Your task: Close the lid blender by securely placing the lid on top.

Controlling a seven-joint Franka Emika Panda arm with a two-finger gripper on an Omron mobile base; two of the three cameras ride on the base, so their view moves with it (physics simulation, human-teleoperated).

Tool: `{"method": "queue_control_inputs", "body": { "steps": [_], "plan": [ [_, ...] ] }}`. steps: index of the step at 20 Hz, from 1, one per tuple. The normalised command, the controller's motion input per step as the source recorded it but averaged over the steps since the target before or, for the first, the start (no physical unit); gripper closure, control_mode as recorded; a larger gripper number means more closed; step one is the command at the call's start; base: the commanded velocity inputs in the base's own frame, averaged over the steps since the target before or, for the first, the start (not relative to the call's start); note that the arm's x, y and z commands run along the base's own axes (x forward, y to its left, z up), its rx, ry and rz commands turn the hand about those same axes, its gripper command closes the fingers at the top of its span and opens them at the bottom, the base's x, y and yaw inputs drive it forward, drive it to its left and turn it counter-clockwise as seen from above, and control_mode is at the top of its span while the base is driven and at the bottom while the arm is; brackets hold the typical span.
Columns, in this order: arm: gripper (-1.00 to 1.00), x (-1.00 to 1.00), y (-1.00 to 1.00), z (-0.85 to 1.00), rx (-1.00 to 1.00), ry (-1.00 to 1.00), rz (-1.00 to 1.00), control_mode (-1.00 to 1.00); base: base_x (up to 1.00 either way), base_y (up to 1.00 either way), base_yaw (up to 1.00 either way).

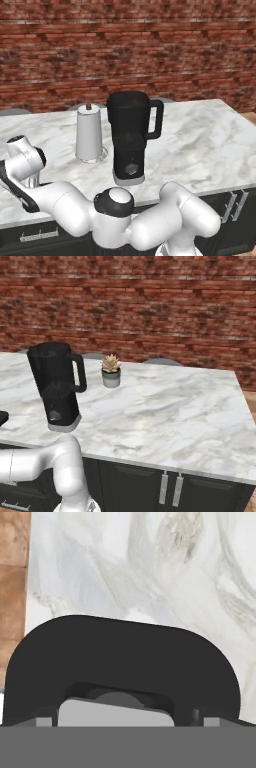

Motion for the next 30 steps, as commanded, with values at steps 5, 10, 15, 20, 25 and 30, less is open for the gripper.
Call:
{"method": "queue_control_inputs", "body": {
  "steps": [5, 10, 15, 20, 25, 30],
  "plan": [
    [1.0, -0.37, -0.08, -0.29, 0.0, -0.03, 0.0, -1.0, 0.0, 0.0, 0.0],
    [1.0, -0.55, 0.0, 0.24, 0.0, -0.26, 0.0, -1.0, 0.0, 0.0, 0.0],
    [1.0, -0.11, 0.0, 0.94, 0.0, -0.31, 0.0, -1.0, 0.0, 0.0, 0.0],
    [1.0, 0.0, -0.1, 1.0, 0.0, -0.22, -0.04, -1.0, 0.0, 0.0, 0.0],
    [1.0, 0.21, -0.27, 1.0, 0.0, -0.04, -0.13, -1.0, 0.0, 0.0, 0.0],
    [1.0, 0.28, -0.33, 1.0, 0.0, 0.0, -0.17, -1.0, 0.0, 0.0, 0.0]
  ]
}}
